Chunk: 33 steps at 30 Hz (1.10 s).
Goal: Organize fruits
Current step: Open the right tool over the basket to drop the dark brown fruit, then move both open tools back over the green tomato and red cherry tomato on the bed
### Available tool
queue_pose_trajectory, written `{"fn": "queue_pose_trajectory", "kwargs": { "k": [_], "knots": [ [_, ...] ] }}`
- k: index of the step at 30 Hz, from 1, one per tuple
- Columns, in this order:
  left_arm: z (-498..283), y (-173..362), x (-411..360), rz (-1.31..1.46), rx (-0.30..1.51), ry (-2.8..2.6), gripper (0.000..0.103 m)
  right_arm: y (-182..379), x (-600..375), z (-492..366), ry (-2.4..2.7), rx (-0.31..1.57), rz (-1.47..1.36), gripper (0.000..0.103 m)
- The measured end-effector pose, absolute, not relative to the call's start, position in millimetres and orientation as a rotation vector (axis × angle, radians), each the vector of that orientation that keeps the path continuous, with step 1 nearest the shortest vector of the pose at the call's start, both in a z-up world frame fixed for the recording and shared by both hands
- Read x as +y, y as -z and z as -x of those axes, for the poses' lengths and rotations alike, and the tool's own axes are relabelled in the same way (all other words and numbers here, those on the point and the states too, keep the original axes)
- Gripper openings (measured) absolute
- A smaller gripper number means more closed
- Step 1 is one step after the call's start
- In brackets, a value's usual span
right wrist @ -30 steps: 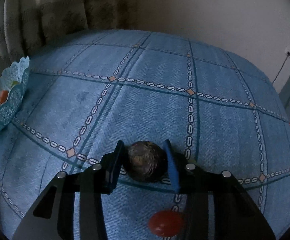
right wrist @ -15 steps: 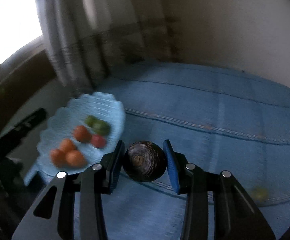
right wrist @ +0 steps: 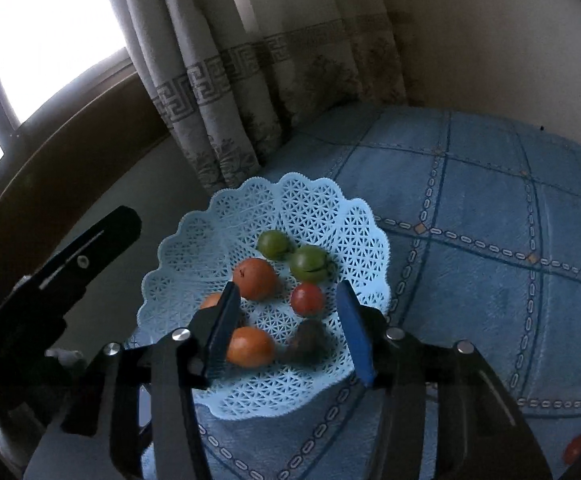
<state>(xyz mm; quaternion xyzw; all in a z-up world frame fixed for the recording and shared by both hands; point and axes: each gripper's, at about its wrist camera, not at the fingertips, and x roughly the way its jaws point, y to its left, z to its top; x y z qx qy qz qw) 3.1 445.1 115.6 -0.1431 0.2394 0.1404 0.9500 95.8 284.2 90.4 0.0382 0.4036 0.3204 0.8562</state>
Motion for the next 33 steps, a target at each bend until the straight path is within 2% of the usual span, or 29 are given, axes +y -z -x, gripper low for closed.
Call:
{"fn": "queue_pose_trajectory", "kwargs": {
  "k": [20, 33],
  "knots": [
    [-3, -117, 422, 0.239, 0.494, -0.224, 0.100, -78, 223, -86, -0.523, 0.837, -0.103, 0.050],
    [-4, -110, 390, 0.172, 0.517, -0.166, 0.100, -63, 143, -63, -0.360, 0.794, -0.119, 0.050]
  ]
}}
